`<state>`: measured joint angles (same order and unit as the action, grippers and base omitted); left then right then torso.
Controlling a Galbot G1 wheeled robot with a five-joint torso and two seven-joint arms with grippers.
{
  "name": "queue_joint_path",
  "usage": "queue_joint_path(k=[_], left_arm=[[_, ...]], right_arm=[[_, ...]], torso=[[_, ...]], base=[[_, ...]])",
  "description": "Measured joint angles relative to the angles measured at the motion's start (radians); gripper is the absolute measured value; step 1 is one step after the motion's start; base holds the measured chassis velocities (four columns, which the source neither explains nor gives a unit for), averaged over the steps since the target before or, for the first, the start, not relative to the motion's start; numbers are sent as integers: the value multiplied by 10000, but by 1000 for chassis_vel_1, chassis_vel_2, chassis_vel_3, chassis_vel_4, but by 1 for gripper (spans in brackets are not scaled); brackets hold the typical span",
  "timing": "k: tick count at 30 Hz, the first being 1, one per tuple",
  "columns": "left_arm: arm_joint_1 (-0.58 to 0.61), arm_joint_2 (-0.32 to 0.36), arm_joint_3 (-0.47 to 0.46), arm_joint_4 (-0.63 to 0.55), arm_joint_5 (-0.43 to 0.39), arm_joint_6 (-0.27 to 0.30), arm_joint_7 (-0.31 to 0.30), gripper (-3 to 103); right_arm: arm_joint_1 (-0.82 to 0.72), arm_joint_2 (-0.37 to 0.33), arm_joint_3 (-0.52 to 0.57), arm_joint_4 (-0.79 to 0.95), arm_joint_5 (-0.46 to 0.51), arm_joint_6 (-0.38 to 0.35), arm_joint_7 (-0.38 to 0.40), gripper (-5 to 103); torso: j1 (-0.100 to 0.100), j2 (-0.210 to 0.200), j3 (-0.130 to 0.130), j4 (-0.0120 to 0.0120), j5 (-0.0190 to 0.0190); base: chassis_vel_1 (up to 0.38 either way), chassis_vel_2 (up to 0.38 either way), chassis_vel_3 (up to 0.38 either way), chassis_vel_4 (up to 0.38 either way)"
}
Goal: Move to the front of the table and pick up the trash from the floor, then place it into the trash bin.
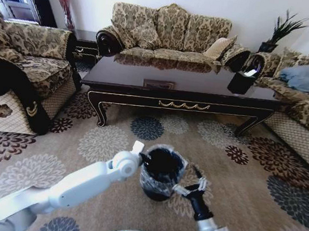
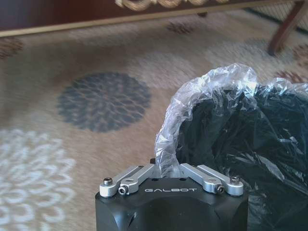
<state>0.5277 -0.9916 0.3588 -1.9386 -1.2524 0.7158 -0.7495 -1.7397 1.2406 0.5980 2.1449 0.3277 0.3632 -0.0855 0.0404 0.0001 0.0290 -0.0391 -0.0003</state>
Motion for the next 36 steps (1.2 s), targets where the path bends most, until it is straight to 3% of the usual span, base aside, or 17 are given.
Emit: queue_joint_path(k=[4, 7, 10, 17, 26, 36], left_arm=[[468, 586, -1082, -78, 22, 39, 178, 3], [1401, 1328, -2502, -41, 405, 45, 818, 3], [1956, 1687, -3106, -45, 701, 44, 1199, 3], [3324, 1944, -4394, -57, 1123, -232, 1780, 3], [4288, 2009, -4951, -304, 1359, -469, 1935, 3], [4692, 1917, -5066, -715, 1229, -502, 1591, 3]], right_arm=[[702, -121, 136, -499, 722, -301, 429, 100], [1528, -308, 32, -1659, 1065, -483, 601, 100], [2070, -538, -161, -2417, 1244, -654, 668, 100], [3759, -844, -666, -5342, 883, -634, 556, 100], [5379, -416, -1469, -8132, 808, -651, 245, 100], [7038, 48, -2040, -10959, 1080, -501, -68, 100]], torso=[[0, 0, 1, 1, 3], [0, 0, 1, 7, 0], [0, 0, 0, 7, 2], [0, -1, 1, -1, 0], [0, -1, 1, 3, 3], [0, -1, 1, 2, 3]], base=[[0, 0, 0, 0], [0, 0, 0, 0], [0, 0, 0, 0], [0, 0, 0, 0], [0, 0, 0, 0], [0, 0, 0, 0]])
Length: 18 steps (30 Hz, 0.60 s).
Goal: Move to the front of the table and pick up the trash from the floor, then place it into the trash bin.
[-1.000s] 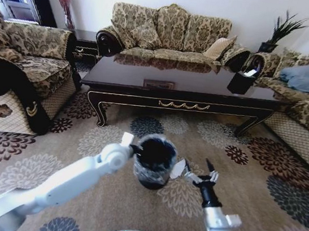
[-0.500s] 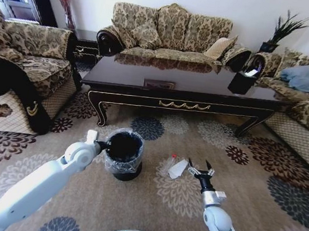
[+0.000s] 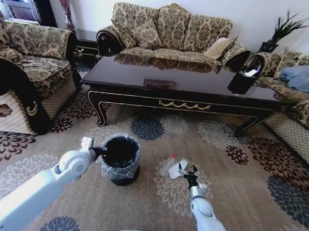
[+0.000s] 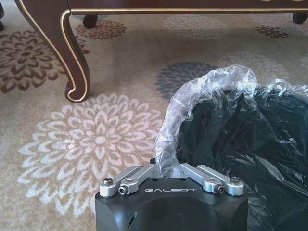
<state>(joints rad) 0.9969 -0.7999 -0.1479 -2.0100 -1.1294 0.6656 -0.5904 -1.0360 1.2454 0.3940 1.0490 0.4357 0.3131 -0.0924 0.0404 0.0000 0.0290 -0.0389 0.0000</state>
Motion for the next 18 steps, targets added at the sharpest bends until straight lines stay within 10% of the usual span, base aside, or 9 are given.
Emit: queue_joint_path(k=[18], left_arm=[[75, 19, 178, -399, -410, 82, -436, 3]], right_arm=[[1556, 353, -138, -3327, 193, 321, -852, 100]], torso=[[0, 0, 0, -1, 0]], base=[[0, 0, 0, 0]])
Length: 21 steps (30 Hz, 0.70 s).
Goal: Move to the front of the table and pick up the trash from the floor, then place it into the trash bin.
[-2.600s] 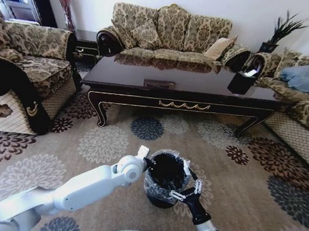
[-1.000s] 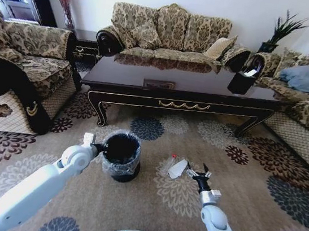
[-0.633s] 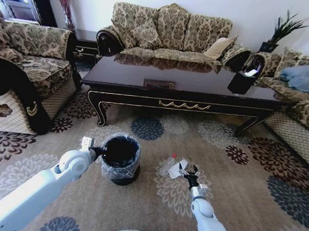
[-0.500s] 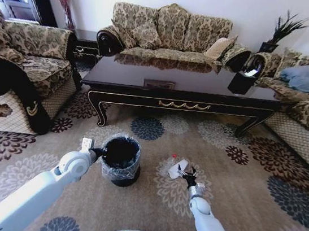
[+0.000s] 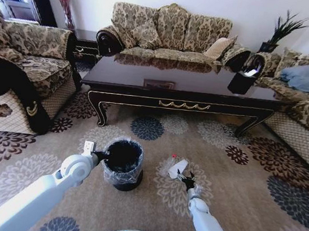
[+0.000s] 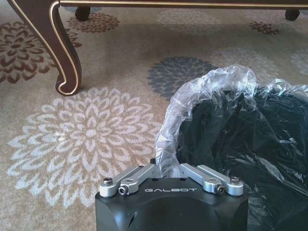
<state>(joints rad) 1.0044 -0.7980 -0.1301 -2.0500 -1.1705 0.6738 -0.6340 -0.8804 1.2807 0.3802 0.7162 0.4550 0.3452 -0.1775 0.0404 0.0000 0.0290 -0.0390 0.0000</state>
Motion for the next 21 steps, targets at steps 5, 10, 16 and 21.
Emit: queue_joint_path(k=[5, 10, 16, 21], left_arm=[[-58, 81, -1, -10, -88, 12, -34, 3], [-151, 107, -12, -1, -147, 23, -63, 3], [-173, 57, 18, 14, -174, 36, -63, 3], [-89, 41, 30, 14, -152, 40, -55, 3]], right_arm=[[312, 114, -110, -503, -153, 117, -46, 84], [527, 215, -143, -738, -332, 259, -43, 68], [469, 215, -161, -729, -465, 267, -34, 41], [403, 199, -135, -727, -489, 273, 7, 25]], torso=[[0, 0, 0, 1, 1], [0, 0, 0, 2, -1], [0, 0, 0, 1, 0], [0, 0, 0, 0, 0]], base=[[0, 0, 0, 0], [0, 0, 0, 0], [0, 0, 0, 0], [0, 0, 0, 0]])
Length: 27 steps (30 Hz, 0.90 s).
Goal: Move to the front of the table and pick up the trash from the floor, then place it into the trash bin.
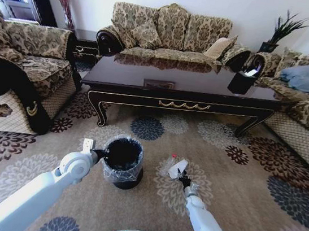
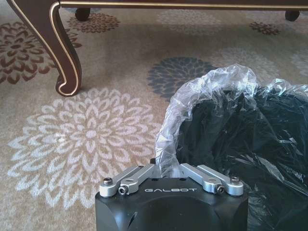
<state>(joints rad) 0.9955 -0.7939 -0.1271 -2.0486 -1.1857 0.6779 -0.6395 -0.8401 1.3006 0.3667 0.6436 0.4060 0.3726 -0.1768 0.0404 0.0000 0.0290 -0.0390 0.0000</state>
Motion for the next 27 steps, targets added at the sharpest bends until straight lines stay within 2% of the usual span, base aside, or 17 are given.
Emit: queue_joint_path(k=[2, 4, 6, 8, 18, 20, 21, 25, 27], left_arm=[[43, 1, 0, 0, 28, 3, 15, 3], [64, 2, -1, 0, 42, 5, 21, 3], [90, -5, -3, 8, 58, 12, 29, 3], [108, -36, -1, 28, 69, 22, 32, 3], [82, -149, 177, 46, 153, 75, 42, 3], [25, -159, 316, 46, 221, 97, 53, 3], [25, -159, 316, 46, 221, 97, 53, 3], [-106, -348, 623, 95, 339, 132, 58, 3], [-105, -406, 680, 95, 390, 137, 59, 3]], right_arm=[[-51, -23, 16, 84, 18, 0, 17, 14], [-95, -38, 27, 167, 29, 0, 23, 14], [-276, -97, 29, 490, 109, -14, 75, 4], [-520, -187, 7, 995, 284, -111, 158, 1], [-1555, -649, 163, 3306, 909, -561, 658, 0], [-2128, -926, 319, 4503, 1171, -754, 842, 0], [-2128, -926, 319, 4503, 1171, -754, 842, 0], [-3491, -1673, 701, 7213, 1583, -1043, 1241, 0], [-3871, -1794, 785, 7826, 1632, -1089, 1410, 0]], torso=[[0, 0, 0, 1, 0], [0, 0, 0, 2, 0], [0, 0, 0, 1, 0], [0, 1, 0, 1, 0], [0, 0, -1, 3, 2], [0, 0, 0, 2, 3], [0, 0, 0, 2, 3], [0, 0, -1, -1, -5], [-1, 0, -2, -2, -5]], base=[[0, 0, 0, 0], [0, 0, 0, 0], [0, 0, 0, 0], [0, 0, 0, 0], [0, 0, 0, 0], [0, 0, 0, 0], [0, 0, 0, 0], [0, 0, 0, 0], [0, 0, 0, 0]])
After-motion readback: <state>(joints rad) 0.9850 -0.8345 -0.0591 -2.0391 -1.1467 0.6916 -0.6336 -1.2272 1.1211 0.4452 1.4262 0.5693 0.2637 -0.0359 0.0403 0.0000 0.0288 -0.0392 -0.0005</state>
